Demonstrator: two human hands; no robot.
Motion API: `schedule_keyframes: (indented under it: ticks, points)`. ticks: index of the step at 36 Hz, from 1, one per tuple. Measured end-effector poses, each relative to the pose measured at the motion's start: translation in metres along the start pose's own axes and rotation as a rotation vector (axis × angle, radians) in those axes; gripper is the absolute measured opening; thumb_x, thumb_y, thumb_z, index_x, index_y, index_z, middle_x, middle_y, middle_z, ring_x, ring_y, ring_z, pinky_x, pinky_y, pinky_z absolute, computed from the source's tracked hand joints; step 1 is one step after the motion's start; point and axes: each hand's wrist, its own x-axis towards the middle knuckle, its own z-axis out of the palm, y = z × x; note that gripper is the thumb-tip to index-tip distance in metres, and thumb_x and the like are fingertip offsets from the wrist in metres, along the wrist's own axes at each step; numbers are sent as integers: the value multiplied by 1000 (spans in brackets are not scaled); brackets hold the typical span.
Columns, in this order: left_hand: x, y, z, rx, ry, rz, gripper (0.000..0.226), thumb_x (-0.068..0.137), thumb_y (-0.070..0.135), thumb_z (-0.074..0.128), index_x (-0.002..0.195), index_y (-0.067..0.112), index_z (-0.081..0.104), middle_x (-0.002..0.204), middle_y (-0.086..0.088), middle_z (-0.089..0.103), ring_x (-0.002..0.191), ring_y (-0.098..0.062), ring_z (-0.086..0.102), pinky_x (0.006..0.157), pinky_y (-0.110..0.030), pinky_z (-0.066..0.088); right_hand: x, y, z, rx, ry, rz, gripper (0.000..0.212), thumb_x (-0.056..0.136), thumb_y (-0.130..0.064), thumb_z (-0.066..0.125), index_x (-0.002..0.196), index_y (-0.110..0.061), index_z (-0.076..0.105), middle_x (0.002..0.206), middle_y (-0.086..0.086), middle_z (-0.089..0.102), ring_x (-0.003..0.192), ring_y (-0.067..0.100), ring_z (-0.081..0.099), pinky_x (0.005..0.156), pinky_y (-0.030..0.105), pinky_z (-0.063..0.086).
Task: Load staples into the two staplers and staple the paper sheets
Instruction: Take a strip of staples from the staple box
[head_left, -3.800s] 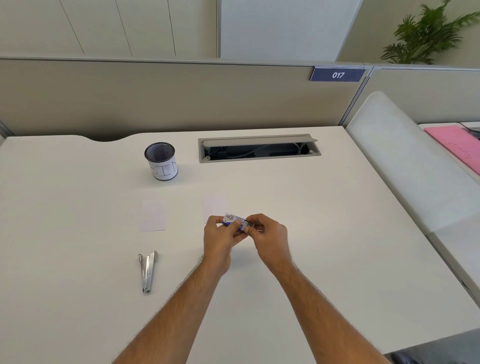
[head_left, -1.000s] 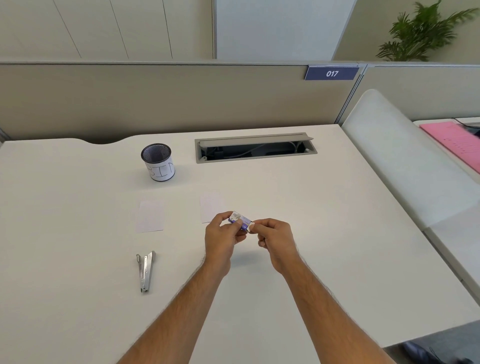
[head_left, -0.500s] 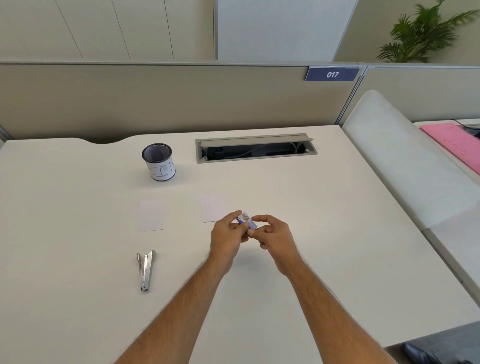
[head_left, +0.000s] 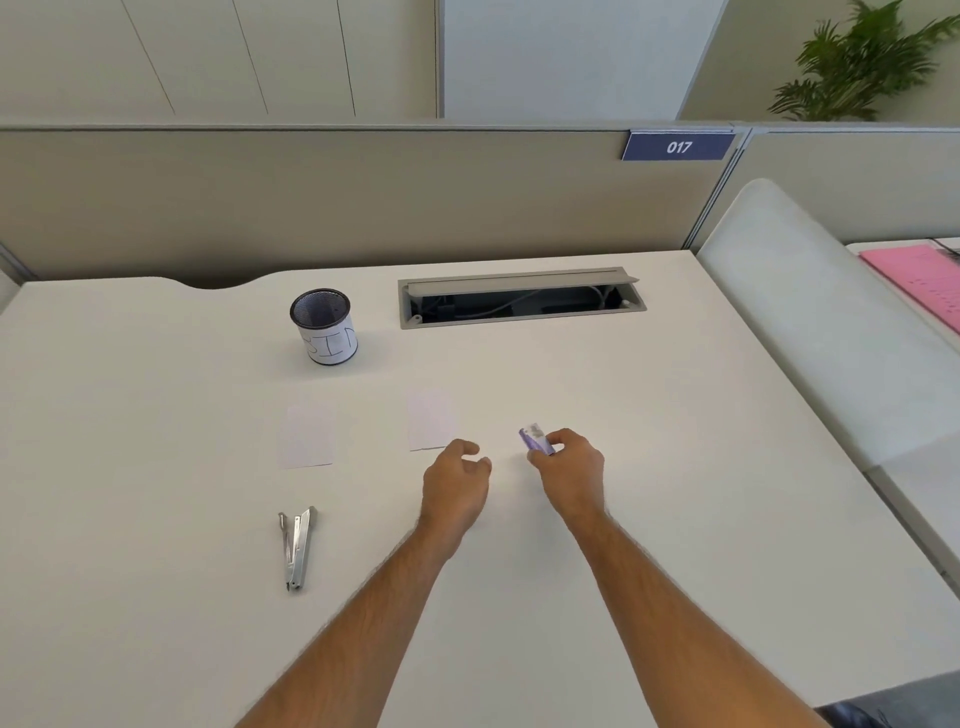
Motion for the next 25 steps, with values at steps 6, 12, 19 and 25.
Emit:
schedule_keyframes:
  ticks: [6, 12, 19, 25]
  points:
    - [8, -9, -22, -25, 122, 21, 16, 94, 11, 53, 92, 15, 69, 91, 0, 73, 86, -18, 70, 71, -30, 59, 31, 4, 7, 30, 26, 57, 18, 87, -18, 71, 104, -13, 68, 80, -8, 59, 65, 18, 60, 58, 28, 48]
    - [13, -7, -31, -65, 143, 13, 18, 93, 7, 53, 90, 10, 70, 93, -10, 75, 96, -32, 71, 89, -48, 59, 51, 4, 17, -33, 48, 62, 11, 90, -15, 64, 100, -10, 64, 76, -6, 57, 62, 15, 57, 51, 24, 43]
    - [22, -2, -33, -79, 157, 27, 21, 93, 7, 53, 88, 15, 71, 92, -5, 75, 95, -29, 70, 90, -48, 58, 63, 7, 23, -50, 81, 97, 10, 91, -16, 63, 96, -8, 61, 73, -3, 56, 62, 21, 57, 53, 25, 42]
    - [25, 0, -33, -62, 171, 43, 24, 92, 8, 54, 81, 23, 70, 85, 1, 73, 91, -26, 71, 88, -47, 59, 69, 6, 20, -62, 80, 119, 9, 88, -15, 63, 96, -10, 61, 74, -2, 57, 65, 24, 58, 55, 26, 42]
